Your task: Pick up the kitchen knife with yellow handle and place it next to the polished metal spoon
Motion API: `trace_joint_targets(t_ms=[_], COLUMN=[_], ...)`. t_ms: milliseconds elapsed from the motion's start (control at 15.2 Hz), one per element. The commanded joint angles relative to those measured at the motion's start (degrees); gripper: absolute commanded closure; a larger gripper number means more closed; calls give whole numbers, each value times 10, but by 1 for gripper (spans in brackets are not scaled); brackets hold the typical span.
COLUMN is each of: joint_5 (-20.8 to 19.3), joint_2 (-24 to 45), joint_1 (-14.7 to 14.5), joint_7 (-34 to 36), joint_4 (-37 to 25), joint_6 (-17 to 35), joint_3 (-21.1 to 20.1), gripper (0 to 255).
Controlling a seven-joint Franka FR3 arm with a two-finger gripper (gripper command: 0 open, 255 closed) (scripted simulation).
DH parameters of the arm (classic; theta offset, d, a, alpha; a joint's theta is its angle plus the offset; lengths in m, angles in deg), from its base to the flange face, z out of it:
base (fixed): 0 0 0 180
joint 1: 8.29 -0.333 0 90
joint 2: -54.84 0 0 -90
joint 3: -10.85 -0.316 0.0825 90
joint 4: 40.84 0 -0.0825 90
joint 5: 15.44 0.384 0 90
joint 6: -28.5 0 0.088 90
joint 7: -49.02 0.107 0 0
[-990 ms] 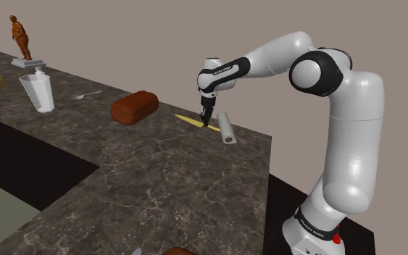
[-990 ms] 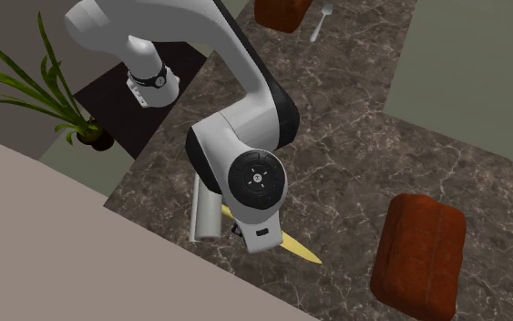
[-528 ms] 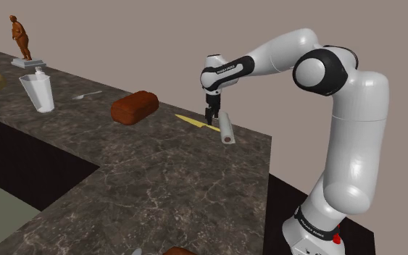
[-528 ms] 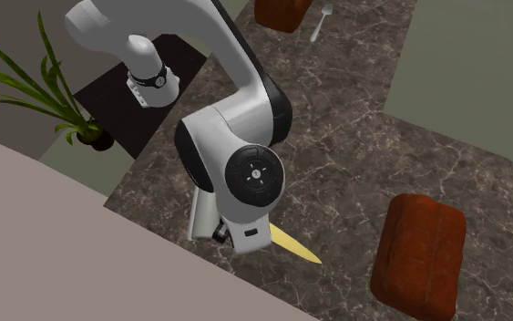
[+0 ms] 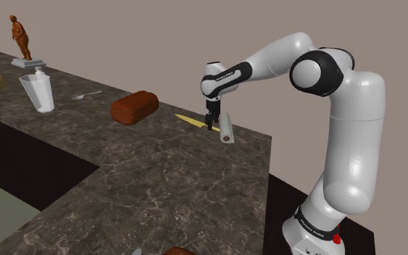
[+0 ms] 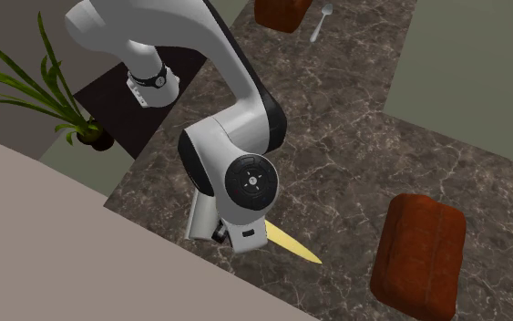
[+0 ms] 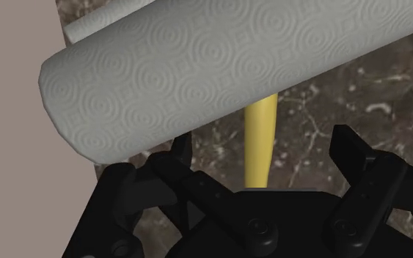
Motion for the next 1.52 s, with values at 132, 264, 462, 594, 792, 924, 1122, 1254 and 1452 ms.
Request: trace_joint_targets(t_ms=[132,264,462,594,792,924,1122,1254,1452], joint_5=[0,0,0,0,0,0,-2,-3,-5], joint_2=[0,0,0,0,0,0,-11,-18,-28], joint_1=[0,0,0,0,0,0,-1,-1,-2], joint_7=[0,0,0,0,0,0,0,-1,-1], joint_4=[1,1,1,1,1,1,-7,-13,-23], joint_6=[1,1,1,1,1,1,-18,-31,-51], joint_3=[0,0,0,0,0,0,1,1,2], gripper=[0,0,255,255,255,255,255,255,255])
